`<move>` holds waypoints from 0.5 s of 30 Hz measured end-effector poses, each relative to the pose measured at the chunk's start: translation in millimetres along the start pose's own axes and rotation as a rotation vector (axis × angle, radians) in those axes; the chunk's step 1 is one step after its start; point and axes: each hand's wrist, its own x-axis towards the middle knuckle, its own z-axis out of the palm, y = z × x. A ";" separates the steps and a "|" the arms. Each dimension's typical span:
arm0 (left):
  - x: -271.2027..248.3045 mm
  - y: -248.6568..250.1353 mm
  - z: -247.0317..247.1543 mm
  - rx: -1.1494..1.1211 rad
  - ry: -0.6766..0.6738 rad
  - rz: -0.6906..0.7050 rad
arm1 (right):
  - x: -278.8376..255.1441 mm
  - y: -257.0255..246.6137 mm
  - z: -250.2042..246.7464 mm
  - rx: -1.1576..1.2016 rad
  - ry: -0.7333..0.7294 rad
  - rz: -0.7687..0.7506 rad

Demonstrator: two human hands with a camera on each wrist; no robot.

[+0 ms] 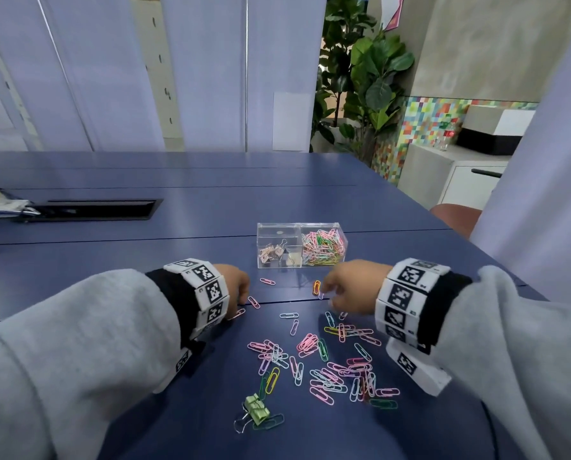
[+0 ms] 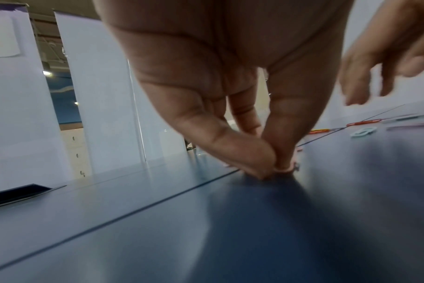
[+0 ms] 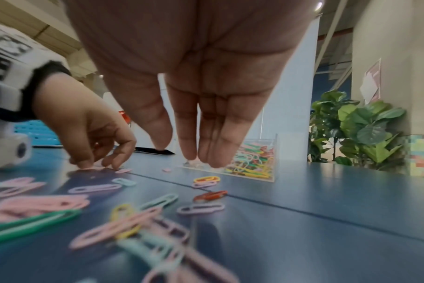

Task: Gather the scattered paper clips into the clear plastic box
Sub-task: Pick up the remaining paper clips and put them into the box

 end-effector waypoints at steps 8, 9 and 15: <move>18.6 16.6 -3.9 0.013 0.074 0.069 | 36.3 -1.2 4.8 -0.102 -0.079 -0.019; 20.2 18.4 -5.1 0.029 0.062 0.084 | 35.0 -0.8 6.8 -0.108 -0.084 -0.033; 18.3 27.0 -5.2 0.086 0.003 0.157 | 5.8 3.8 21.1 -0.118 -0.116 -0.096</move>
